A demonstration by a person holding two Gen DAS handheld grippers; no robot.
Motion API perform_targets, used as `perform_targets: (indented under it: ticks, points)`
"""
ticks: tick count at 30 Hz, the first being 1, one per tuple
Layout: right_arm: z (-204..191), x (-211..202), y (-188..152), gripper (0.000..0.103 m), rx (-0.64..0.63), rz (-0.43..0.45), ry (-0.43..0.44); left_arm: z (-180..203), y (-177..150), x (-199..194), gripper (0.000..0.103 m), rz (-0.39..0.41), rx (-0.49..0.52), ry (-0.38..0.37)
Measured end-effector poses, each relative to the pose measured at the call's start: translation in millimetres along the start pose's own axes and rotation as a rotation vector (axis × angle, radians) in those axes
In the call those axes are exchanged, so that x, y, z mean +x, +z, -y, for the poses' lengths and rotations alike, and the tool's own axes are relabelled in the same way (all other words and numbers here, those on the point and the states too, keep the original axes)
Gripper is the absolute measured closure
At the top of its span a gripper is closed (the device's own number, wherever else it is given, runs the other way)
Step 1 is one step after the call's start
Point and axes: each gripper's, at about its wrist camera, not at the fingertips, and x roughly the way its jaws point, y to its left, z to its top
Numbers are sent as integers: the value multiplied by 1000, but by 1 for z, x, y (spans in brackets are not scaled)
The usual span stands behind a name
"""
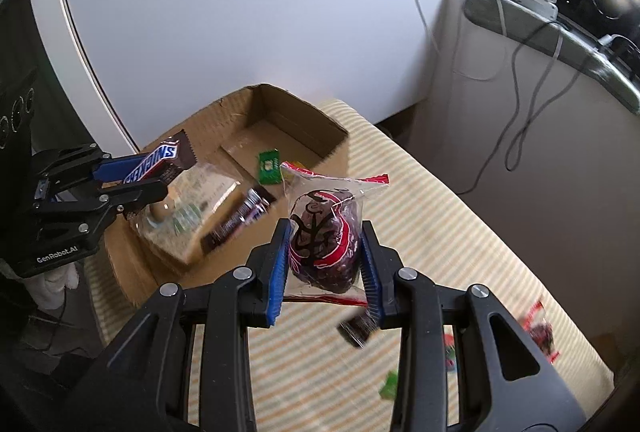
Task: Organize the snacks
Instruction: 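Carry the Snickers bar and red sweet into the box and release both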
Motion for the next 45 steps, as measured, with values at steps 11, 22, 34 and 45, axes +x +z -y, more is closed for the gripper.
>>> perform_targets:
  ticks: [11,22,34,45]
  points:
    - [-12,40,30,69,-36,-20,51,-17,8,12,76,-10,-19,34]
    - [-17,71,42,69,-52,-44,90,-22,14,16,76,-11,-19,57]
    - [-21,79,44,69,-65,-55,91,-22,15,17,75,-15,-17,76]
    - [-21,75,48,34,-64,-29,59,-22,17,15,58,3,-8,98]
